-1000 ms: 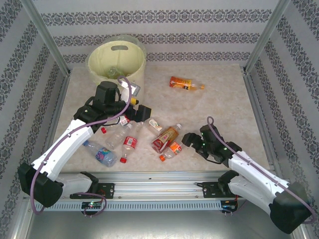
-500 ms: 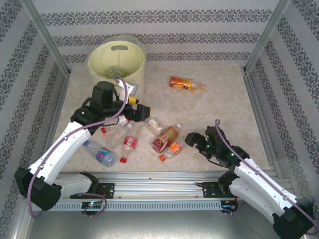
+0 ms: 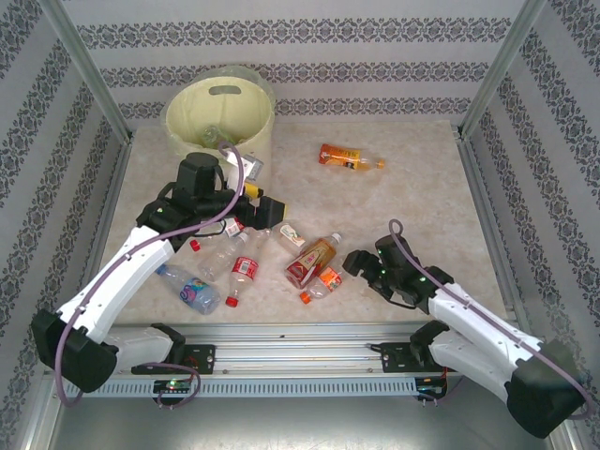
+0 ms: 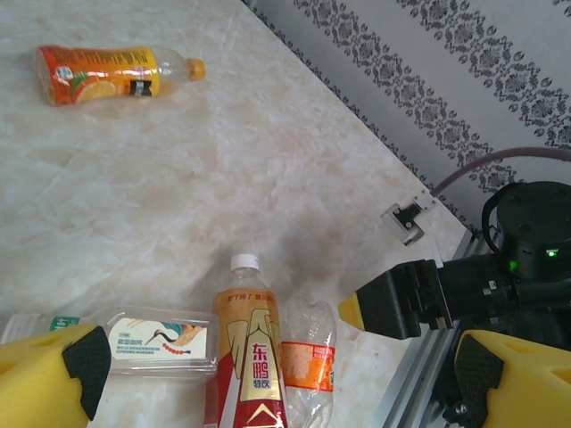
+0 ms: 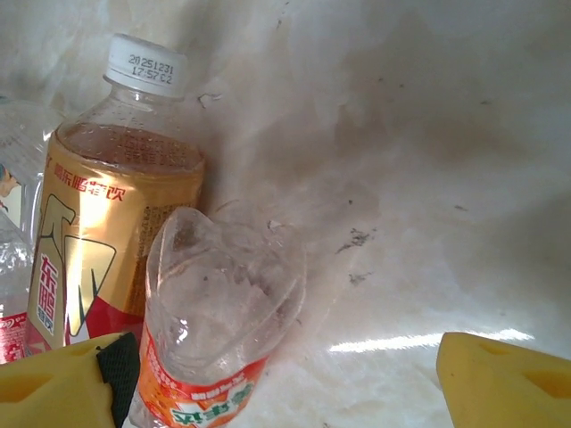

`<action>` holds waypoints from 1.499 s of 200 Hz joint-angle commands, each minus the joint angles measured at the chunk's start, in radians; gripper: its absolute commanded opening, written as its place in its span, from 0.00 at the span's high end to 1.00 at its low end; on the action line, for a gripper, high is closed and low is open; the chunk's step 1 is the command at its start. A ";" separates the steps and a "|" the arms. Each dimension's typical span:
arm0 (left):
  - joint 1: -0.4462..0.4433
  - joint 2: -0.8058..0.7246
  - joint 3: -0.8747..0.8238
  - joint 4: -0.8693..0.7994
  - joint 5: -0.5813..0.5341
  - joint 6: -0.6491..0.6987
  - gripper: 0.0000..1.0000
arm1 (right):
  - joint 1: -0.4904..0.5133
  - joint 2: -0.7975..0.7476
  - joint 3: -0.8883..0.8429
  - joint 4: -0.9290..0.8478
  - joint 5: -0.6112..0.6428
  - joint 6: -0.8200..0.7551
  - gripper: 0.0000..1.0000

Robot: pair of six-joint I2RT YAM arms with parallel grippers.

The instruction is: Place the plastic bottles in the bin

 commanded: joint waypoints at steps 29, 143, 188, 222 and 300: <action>-0.010 0.013 0.016 0.005 0.033 0.031 0.00 | -0.005 0.083 0.003 0.195 -0.089 0.021 0.14; -0.080 0.050 0.043 -0.056 0.071 0.066 0.00 | 0.042 0.184 -0.010 0.225 -0.075 0.059 0.13; -0.094 0.052 0.039 -0.060 0.063 0.067 0.00 | 0.049 0.244 0.003 0.265 -0.077 0.065 0.14; -0.094 0.058 0.041 -0.063 0.067 0.066 0.00 | 0.052 0.280 0.016 0.278 -0.074 0.066 0.18; -0.114 0.065 0.056 -0.078 0.025 0.018 0.00 | 0.041 0.250 0.011 0.299 -0.055 0.031 0.39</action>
